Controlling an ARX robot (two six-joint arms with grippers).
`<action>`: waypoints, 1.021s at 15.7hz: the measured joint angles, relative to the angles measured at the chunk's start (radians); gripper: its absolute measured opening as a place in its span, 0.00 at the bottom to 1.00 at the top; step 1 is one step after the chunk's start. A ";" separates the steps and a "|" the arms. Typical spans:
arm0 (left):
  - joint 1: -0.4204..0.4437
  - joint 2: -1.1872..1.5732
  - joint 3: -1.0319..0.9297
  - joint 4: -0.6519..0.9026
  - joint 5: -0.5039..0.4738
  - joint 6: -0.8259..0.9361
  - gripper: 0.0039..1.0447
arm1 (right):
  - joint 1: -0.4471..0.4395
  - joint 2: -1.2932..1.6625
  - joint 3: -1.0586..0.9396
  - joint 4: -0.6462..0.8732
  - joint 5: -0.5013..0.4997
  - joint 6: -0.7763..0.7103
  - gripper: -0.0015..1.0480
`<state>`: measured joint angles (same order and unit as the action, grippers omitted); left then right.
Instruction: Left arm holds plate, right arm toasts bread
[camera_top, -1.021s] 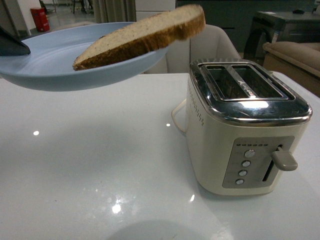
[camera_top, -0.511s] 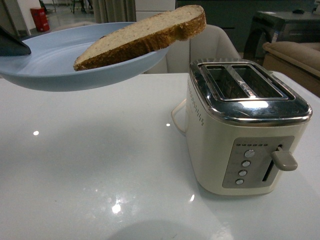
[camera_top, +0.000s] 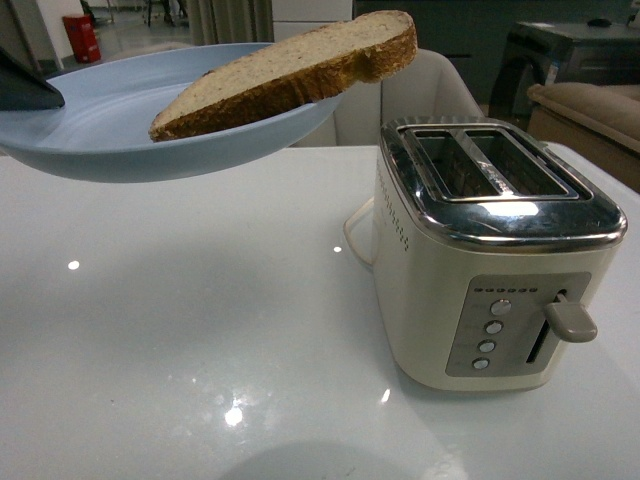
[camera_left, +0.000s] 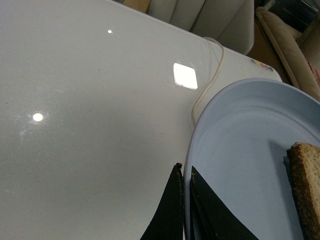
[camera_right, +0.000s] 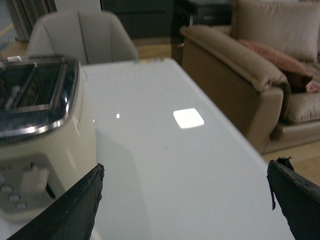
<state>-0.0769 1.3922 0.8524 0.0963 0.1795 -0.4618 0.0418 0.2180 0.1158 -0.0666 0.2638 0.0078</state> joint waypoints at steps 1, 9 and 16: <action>0.000 0.000 0.000 0.000 -0.003 0.000 0.02 | -0.053 0.061 0.055 0.077 -0.035 -0.017 0.94; 0.000 0.000 0.000 0.000 -0.001 0.000 0.02 | 0.030 0.727 0.600 0.269 -0.126 -0.089 0.94; 0.000 0.000 0.000 0.000 -0.001 0.000 0.02 | 0.283 0.975 0.769 0.102 -0.261 0.164 0.94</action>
<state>-0.0769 1.3926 0.8524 0.0963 0.1783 -0.4618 0.3248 1.1931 0.8848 0.0353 0.0029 0.1719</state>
